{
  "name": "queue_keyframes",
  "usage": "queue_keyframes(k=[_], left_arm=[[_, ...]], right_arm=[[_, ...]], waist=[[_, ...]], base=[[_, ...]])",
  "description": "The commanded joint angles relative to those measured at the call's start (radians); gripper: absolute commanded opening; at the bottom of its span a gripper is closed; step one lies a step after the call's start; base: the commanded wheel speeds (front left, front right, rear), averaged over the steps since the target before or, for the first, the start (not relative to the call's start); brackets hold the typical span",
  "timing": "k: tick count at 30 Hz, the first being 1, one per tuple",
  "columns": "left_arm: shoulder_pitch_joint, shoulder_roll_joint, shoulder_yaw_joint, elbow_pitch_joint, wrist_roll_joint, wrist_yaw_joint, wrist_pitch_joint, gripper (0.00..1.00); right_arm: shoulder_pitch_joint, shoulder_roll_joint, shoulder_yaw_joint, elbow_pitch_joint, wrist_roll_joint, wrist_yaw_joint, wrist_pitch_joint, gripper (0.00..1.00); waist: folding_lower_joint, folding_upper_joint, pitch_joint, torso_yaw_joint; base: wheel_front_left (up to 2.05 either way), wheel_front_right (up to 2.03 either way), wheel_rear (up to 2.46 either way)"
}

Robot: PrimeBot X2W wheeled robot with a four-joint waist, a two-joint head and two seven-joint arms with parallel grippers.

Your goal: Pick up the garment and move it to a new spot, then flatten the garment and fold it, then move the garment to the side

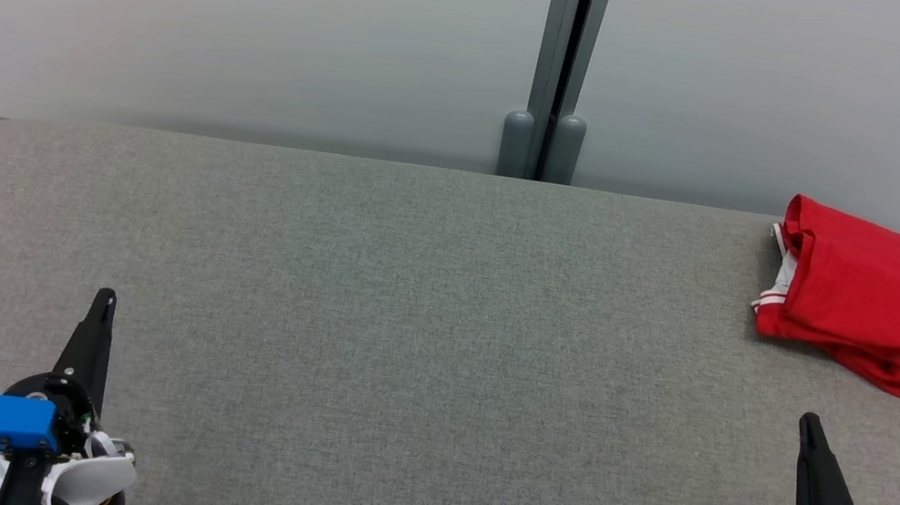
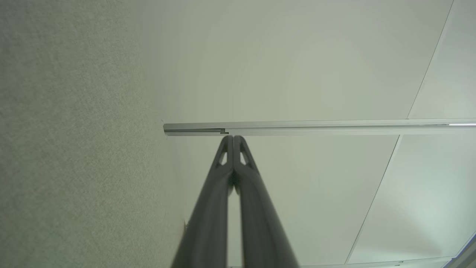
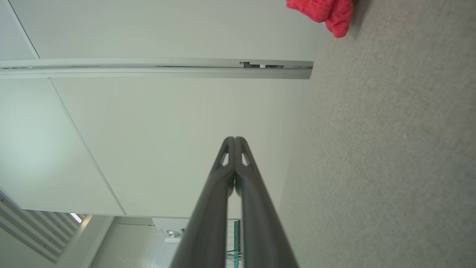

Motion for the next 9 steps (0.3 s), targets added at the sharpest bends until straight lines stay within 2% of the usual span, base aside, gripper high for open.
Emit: queue_keyframes(k=[1, 9], left_arm=[[-0.010, -0.002, 0.001, -0.004, -0.003, -0.009, 0.004, 0.00], [-0.010, -0.002, 0.001, -0.004, -0.003, -0.009, 0.004, 0.00]], right_arm=[[-0.014, -0.007, -0.003, -0.004, 0.003, 0.000, 0.003, 0.00], [-0.014, -0.006, -0.002, -0.004, 0.003, 0.000, 0.002, 0.00]], waist=[[0.0000, -0.0001, 0.000, 0.000], [0.0000, -0.0001, 0.000, 0.000]], base=[[0.00, 0.00, 0.00], [0.00, 0.00, 0.00]])
